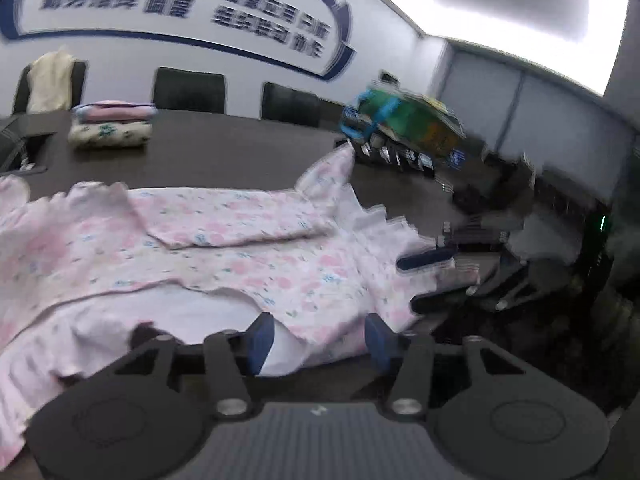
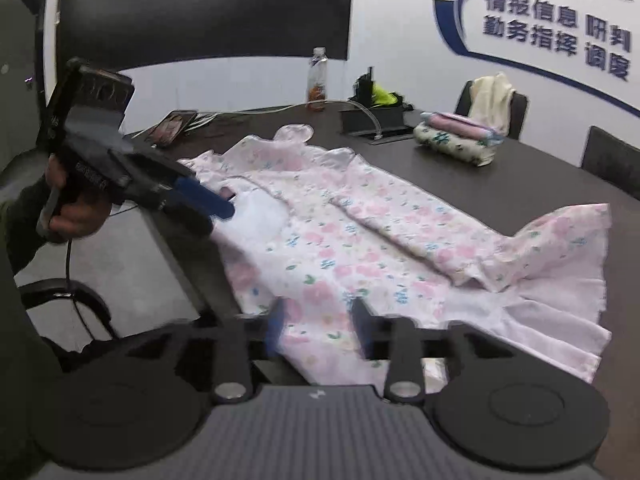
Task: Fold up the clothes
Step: 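Pull the dress flat across the table with both grippers, then release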
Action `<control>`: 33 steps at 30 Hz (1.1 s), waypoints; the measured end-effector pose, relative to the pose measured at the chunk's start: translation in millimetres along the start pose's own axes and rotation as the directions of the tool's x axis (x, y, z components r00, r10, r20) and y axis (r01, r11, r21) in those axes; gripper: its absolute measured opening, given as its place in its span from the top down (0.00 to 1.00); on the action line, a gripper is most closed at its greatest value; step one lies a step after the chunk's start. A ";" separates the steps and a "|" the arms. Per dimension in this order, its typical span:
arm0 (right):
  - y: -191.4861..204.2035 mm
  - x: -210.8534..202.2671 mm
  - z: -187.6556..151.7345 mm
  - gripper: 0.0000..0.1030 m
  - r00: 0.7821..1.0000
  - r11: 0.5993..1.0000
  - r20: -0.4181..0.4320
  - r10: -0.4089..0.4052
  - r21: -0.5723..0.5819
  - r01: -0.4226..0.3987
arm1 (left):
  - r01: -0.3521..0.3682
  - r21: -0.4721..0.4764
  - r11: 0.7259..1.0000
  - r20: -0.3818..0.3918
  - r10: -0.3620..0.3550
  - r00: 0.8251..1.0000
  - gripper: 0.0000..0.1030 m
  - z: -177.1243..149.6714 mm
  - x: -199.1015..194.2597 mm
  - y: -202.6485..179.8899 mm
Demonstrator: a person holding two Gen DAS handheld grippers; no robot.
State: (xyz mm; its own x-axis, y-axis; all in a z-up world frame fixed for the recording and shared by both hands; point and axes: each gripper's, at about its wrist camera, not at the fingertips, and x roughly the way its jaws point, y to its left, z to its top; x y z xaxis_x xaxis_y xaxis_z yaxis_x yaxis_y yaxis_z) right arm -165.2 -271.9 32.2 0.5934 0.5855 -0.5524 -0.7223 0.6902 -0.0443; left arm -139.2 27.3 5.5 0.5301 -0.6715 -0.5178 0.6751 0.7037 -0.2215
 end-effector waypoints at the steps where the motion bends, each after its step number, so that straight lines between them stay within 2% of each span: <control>1: -1.5 -3.9 -2.2 0.49 1.000 1.000 -0.004 -0.013 0.003 0.013 | -0.012 0.010 1.000 -0.021 0.012 1.000 0.56 -1.3 3.2 -0.4; 2: -3.3 -8.0 -5.0 0.48 1.000 1.000 -0.009 -0.026 0.006 0.026 | -0.020 0.002 1.000 -0.036 0.020 0.999 0.62 -3.2 4.7 2.4; 3: -5.0 -12.1 -7.8 0.46 0.999 0.999 -0.015 -0.040 0.010 0.040 | -0.022 -0.012 1.000 -0.039 0.021 0.999 0.74 -4.6 4.2 6.1; 4: -8.2 -15.8 -12.2 0.38 0.998 0.998 -0.012 -0.055 0.025 0.055 | -0.022 -0.027 0.999 -0.039 0.021 0.999 0.79 -6.0 3.4 10.0; 6: -15.8 -21.2 -22.0 0.37 0.997 0.995 -0.004 -0.073 0.067 0.073 | 0.008 -0.051 0.999 -0.051 -0.010 0.999 0.97 -7.0 2.0 18.2; 7: -19.9 -22.5 -27.0 0.41 0.997 0.993 -0.004 -0.072 0.089 0.072 | 0.026 -0.061 0.998 -0.051 -0.030 0.998 0.97 -6.9 0.7 21.3; 8: -23.2 -21.3 -31.0 0.55 0.997 0.992 -0.015 -0.072 0.105 0.073 | 0.046 -0.070 0.997 -0.049 -0.049 0.998 0.98 -6.7 -0.8 24.2; 9: -26.4 -19.3 -34.6 0.65 0.997 0.990 -0.030 -0.072 0.120 0.075 | 0.059 -0.073 0.996 -0.052 -0.063 0.997 0.99 -6.1 -3.3 25.9; 10: -27.8 -19.1 -36.7 0.72 0.997 0.989 -0.031 -0.070 0.126 0.073 | 0.072 -0.075 0.995 -0.055 -0.076 0.996 0.99 -5.6 -6.2 27.3; 11: -28.6 -19.4 -38.3 0.75 0.997 0.989 -0.028 -0.067 0.129 0.070 | 0.069 -0.074 0.995 -0.061 -0.074 0.995 0.99 -5.9 -9.7 29.0; 17: -33.3 -21.6 -40.9 0.76 0.997 0.991 -0.036 -0.068 0.115 0.071 | 0.034 -0.065 0.997 -0.097 -0.040 0.994 0.99 -8.8 -31.9 39.2; 20: -34.3 -25.1 -35.2 0.74 0.997 0.992 -0.054 -0.062 0.107 0.067 | 0.036 -0.102 0.994 -0.038 -0.040 0.998 0.93 -3.2 -45.9 44.3; 22: -33.5 -37.0 -26.2 0.74 0.999 0.993 0.017 -0.040 0.110 0.038 | 0.032 -0.106 0.994 0.009 -0.031 0.999 0.93 6.0 -48.0 44.1; 25: -32.0 -41.8 -8.6 0.74 0.991 0.993 0.133 -0.032 0.119 0.016 | 0.048 -0.105 0.993 0.047 -0.043 0.998 0.92 24.5 -31.7 35.0; 26: -29.7 -36.5 -3.4 0.74 0.989 0.994 0.143 -0.033 0.109 0.018 | 0.036 -0.098 0.995 0.035 -0.033 0.999 0.90 28.4 -21.1 30.8; 29: -17.5 -4.5 5.7 0.74 0.994 0.999 0.104 -0.026 0.048 0.021 | -0.012 -0.047 0.999 -0.025 0.011 1.000 0.90 32.4 11.2 17.3; 33: -7.7 25.8 0.4 0.74 0.998 1.000 0.059 -0.001 0.007 0.000 | -0.049 0.036 0.998 -0.078 0.052 0.996 0.90 15.5 27.4 8.4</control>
